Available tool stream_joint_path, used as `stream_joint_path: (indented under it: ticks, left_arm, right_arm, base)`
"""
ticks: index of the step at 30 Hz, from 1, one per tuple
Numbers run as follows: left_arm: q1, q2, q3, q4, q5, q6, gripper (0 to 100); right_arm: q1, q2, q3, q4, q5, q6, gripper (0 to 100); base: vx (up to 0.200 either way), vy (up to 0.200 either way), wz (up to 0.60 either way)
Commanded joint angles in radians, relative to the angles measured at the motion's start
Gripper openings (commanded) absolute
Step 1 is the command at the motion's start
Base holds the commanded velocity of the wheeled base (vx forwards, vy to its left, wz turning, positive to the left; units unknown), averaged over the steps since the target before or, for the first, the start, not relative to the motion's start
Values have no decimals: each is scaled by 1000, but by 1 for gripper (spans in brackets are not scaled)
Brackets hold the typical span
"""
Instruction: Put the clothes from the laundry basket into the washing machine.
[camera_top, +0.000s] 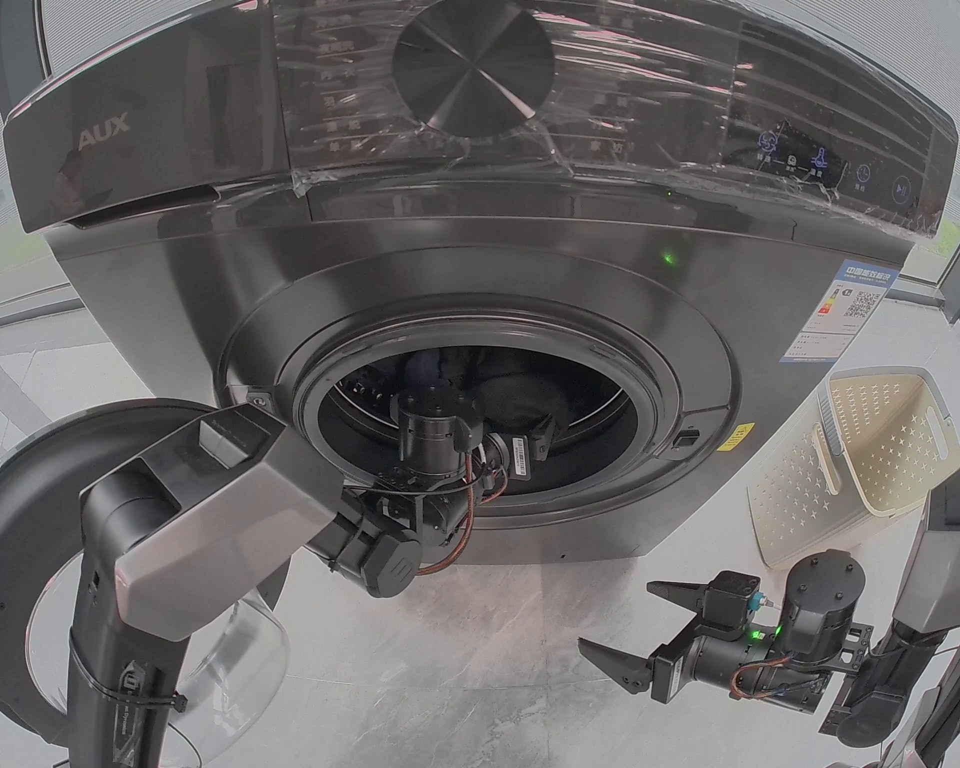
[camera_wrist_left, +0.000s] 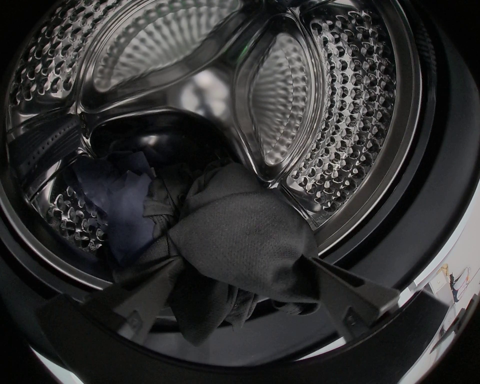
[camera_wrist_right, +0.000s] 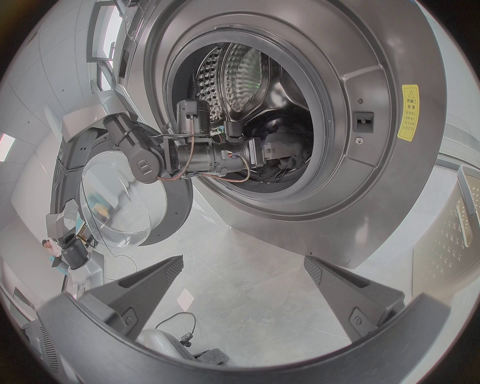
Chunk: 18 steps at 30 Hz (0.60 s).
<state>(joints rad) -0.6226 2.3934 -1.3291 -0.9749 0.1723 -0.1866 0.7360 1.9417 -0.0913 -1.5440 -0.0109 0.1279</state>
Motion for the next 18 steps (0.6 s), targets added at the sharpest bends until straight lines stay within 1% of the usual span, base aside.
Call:
stream_joint_path:
  ticks: [1,6,7,8,9,11,12,15,18]
  left_arm:
    - [6,81,-73,5,-4,12,0]
    - [14,118,-128,7,-5,12,0]
    - [24,135,-166,10,-1,10,0]
    - [24,138,-176,12,1,10,0]
    - [30,155,-223,21,10,9,0]
    - [30,155,-229,22,10,9,0]
    - [55,171,-306,28,24,6,0]
    - [76,224,-436,-5,70,4,0]
    - [89,240,-515,-10,75,4,0]
  right_arm:
    - [6,11,-1,-1,-1,1,100]
    - [11,13,1,-2,-1,4,100]
    - [13,14,-1,-2,-1,4,100]
    - [13,14,-1,-2,-1,4,100]
    - [13,19,-2,-2,-1,4,100]
    - [13,19,-2,-2,-1,4,100]
    - [13,26,-1,-2,-1,4,100]
    - [11,26,1,-2,-1,6,100]
    - [13,26,-1,-2,-1,6,100]
  base:
    - [0,0,0]
    - [0,0,0]
    - [0,0,0]
    - [0,0,0]
    - [0,0,0]
    - [0,0,0]
    - [0,0,0]
    - [0,0,0]
    - [0,0,0]
